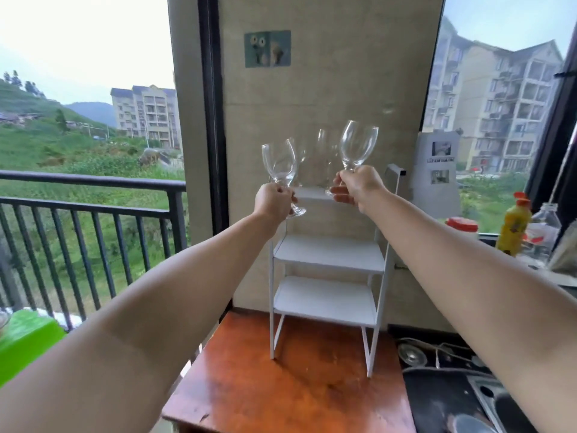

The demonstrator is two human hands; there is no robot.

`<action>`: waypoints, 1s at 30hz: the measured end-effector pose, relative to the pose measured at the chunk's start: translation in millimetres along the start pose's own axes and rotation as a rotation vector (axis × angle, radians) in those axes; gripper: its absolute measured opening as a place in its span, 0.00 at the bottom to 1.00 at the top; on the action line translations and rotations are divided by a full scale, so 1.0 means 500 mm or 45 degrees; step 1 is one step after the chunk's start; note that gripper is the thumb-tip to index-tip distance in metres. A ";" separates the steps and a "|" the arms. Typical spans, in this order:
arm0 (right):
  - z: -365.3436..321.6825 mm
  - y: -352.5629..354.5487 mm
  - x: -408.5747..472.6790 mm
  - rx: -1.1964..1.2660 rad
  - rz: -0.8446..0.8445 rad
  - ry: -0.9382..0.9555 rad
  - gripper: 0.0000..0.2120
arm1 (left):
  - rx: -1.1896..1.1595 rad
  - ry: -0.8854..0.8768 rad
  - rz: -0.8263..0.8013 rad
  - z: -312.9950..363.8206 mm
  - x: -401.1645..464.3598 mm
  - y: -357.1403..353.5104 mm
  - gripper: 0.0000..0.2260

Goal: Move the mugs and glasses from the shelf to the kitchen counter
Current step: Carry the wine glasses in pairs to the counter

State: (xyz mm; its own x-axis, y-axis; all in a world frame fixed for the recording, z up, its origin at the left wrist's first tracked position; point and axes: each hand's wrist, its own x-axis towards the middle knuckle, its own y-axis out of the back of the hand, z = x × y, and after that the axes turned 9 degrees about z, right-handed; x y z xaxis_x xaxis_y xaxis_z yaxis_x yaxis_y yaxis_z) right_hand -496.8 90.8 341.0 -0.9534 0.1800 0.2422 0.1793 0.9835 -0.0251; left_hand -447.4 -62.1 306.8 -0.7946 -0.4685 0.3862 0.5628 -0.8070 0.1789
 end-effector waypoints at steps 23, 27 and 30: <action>0.385 0.402 -0.552 -0.165 0.388 -0.609 0.12 | 0.172 0.318 -0.778 -0.266 -0.565 -0.123 0.13; 0.422 0.529 -0.631 -0.237 0.523 -0.689 0.15 | 0.223 0.258 -0.935 -0.242 -0.687 -0.206 0.13; 0.433 0.648 -0.713 -0.263 0.660 -0.773 0.15 | 0.280 0.240 -1.073 -0.217 -0.806 -0.283 0.13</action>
State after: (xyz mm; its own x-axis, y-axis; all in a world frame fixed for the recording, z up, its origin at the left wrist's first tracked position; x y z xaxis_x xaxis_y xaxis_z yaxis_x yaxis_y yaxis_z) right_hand -151.6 349.6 36.5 -0.6920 0.6474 -0.3194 0.6172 0.7600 0.2035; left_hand -231.4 201.9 27.6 -0.9777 0.1825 -0.1036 -0.2097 -0.8320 0.5135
